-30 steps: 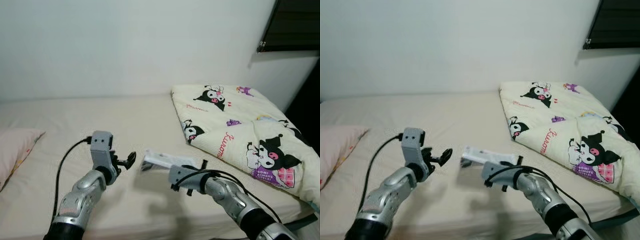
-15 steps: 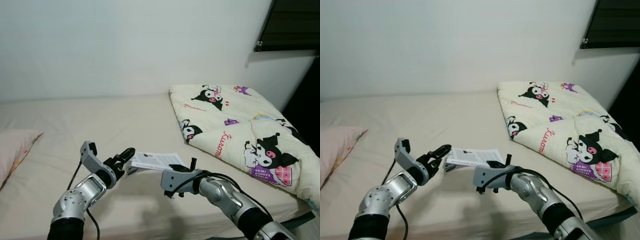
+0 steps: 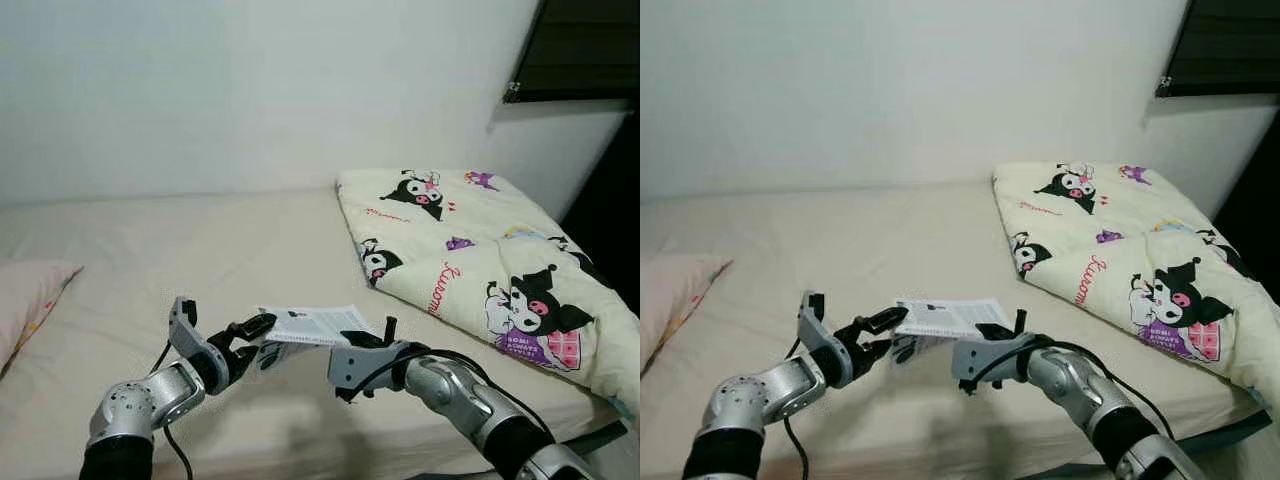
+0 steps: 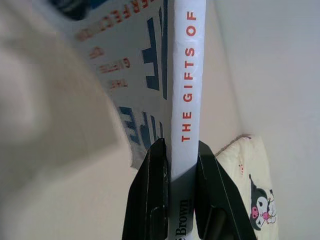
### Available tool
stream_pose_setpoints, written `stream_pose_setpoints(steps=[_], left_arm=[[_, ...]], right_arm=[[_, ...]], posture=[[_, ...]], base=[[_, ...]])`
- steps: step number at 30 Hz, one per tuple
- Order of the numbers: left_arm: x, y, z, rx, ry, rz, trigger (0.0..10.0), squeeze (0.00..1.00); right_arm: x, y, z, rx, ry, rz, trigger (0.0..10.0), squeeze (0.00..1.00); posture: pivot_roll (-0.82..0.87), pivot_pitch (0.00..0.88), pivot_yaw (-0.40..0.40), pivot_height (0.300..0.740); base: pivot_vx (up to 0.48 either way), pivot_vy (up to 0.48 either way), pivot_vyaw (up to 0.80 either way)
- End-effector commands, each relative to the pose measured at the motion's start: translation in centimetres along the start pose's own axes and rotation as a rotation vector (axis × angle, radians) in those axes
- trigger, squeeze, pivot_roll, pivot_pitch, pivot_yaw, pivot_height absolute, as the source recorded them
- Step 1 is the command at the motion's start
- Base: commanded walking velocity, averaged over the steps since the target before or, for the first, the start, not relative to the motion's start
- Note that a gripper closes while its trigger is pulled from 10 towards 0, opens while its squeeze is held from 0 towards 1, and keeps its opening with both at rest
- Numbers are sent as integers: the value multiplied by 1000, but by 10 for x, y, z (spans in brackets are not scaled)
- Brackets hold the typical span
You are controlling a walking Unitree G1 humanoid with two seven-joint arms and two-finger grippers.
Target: Clean up the room
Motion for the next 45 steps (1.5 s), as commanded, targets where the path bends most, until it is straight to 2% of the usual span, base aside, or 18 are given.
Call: stream_pose_setpoints(steps=[1, 7, 9, 11, 12, 13, 16, 17, 18, 21, 23, 28, 33, 34, 35, 37, 41, 45], left_arm=[[-2, -4, -13, 74, 20, -20, 10000, 0], [5, -11, -5, 22, 94, 6, 10000, 0], [8, -12, -2, 13, 80, 26, 10000, 0], [13, -12, 4, 4, 15, 74, 10000, 0], [13, -12, 4, 4, 15, 74, 10000, 0], [19, -10, 13, -25, -54, 124, 10000, 0], [23, -8, 18, -47, -99, 155, 10000, 0], [28, -4, 28, -87, -164, 208, 10000, 0], [28, -4, 28, -87, -164, 208, 10000, 0], [43, 17, 65, -222, -346, 364, 10000, 0], [46, 22, 71, -239, -387, 397, 10000, 0], [54, 33, 83, -281, -403, 446, 10000, 0], [55, 35, 79, -245, -391, 406, 10000, 0], [55, 33, 72, -193, -372, 376, 10000, 0], [55, 33, 72, -193, -372, 376, 10000, 0], [56, 29, 52, -66, -346, 321, 10000, 0], [58, 28, 44, -39, -320, 320, 10000, 0], [52, 25, 39, -12, -281, 262, 10000, 0]], right_arm=[[1, -3, 13, -70, 18, 12, 10000, 0], [4, -4, 19, -112, 42, 37, 10000, 0], [5, -4, 19, -117, 49, 45, 10000, 0], [6, -4, 20, -122, 60, 56, 10000, 0], [6, -4, 20, -122, 60, 56, 10000, 0], [6, -3, 19, -120, 62, 56, 10000, 0], [6, -3, 18, -118, 63, 56, 10000, 0], [5, -3, 17, -110, 63, 52, 10000, 0], [5, -3, 17, -110, 63, 52, 10000, 0], [-3, 1, 10, -88, 61, 28, 10000, 0], [-5, 2, 8, -82, 61, 23, 10000, 0], [-12, 4, 2, -58, 61, 0, 10000, 0], [-24, 7, -6, -23, 65, -42, 10000, 0], [-27, 9, -8, -15, 65, -53, 10000, 0], [-27, 9, -8, -15, 65, -53, 10000, 0], [-33, 11, -11, -4, 67, -71, 10000, 0], [-35, 12, -11, -2, 67, -80, 10000, 0], [-38, 13, -13, 2, 67, -86, 10000, 0]], posture=[[6, 0, -61, 730], [2, 1, -64, 730], [0, 4, -64, 730], [-2, 9, -65, 730], [-2, 9, -65, 730], [-3, 10, -64, 730], [-3, 10, -64, 730], [-4, 12, -63, 730], [-4, 12, -63, 730], [-1, 14, -61, 730], [0, 14, -61, 730], [2, 16, -61, 730], [1, 16, -58, 730], [1, 16, -58, 730], [1, 16, -58, 730], [0, 14, -56, 730], [-1, 14, -55, 730], [2, 13, -57, 730]], base=[[0, 0, 0], [0, 0, 0], [0, 0, 0], [0, 0, 0], [0, 0, 0], [0, 0, 0], [0, 0, 0], [0, 0, 0], [0, 0, 0], [0, 0, 0], [0, 0, 0], [0, 0, 0], [0, 0, 0], [0, 0, 0], [0, 0, 0], [0, 0, 0], [0, 0, 0], [0, 0, 0]])
Point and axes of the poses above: a point about 5 cm out from each wrist's last joint towards the gripper, its own y axis pointing back from the gripper into the wrist, its own z axis along the axis of the wrist's last joint, x = y × z, the point moved 2 cm from there along -y, pointing out of the wrist towards the gripper, and after that the axes turned 12 degrees about -y, right-handed, at the moved point
